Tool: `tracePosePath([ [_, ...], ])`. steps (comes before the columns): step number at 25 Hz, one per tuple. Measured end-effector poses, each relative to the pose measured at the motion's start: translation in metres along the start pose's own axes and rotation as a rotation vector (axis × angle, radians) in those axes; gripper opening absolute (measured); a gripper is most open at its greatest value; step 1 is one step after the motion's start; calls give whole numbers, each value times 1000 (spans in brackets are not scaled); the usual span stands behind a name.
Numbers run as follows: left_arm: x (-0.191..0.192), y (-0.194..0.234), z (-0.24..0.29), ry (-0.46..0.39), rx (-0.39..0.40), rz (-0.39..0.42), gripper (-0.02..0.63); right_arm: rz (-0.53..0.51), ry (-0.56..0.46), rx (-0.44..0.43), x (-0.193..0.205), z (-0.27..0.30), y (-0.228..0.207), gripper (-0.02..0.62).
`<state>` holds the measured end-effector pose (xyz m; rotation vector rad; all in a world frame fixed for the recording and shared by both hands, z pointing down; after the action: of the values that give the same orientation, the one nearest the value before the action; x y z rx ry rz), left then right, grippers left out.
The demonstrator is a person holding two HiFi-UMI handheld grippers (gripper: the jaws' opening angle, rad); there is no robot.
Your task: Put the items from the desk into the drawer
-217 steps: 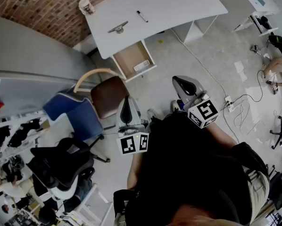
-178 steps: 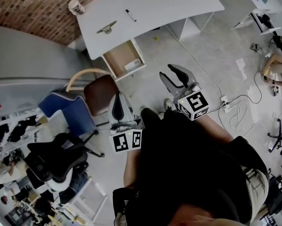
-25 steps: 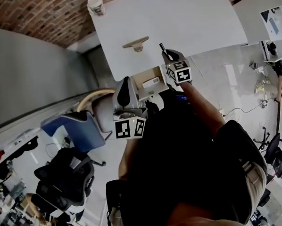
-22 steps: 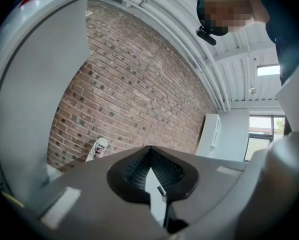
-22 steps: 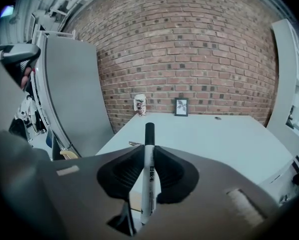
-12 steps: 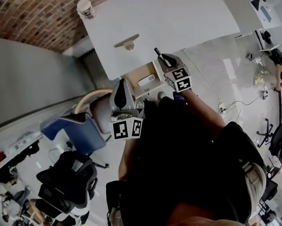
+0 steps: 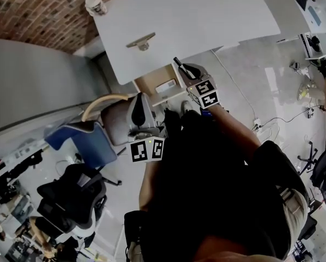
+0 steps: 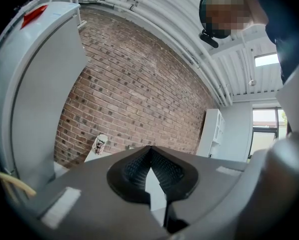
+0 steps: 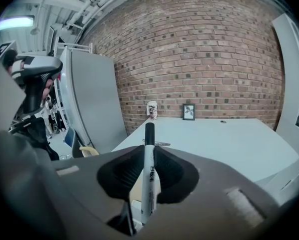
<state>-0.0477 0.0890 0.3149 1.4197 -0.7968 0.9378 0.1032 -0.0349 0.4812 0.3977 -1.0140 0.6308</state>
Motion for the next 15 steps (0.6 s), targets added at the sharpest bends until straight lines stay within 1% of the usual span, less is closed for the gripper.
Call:
tracePosePath([
  [8,20,-23,-12,10,-64,19,5,35,30,-67,33,-4,2,67],
  [12,23,-26,-12,5,-79,37,5,43,67,-93,52,-1,7,67],
  [15,26,-23,-6,10,-69,39,5,55,95,-88,65,6,8,67],
])
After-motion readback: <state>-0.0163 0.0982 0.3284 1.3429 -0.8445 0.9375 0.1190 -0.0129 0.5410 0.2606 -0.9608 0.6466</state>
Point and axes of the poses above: the fingertips, and each gripper's own axes: z forward along the fingers, y to its left, x out of its underside, the point moved 3 cm from there along -z, backward along the fingers, and after that the axes turned 7 degrees about -z, right-handed, at the moved point
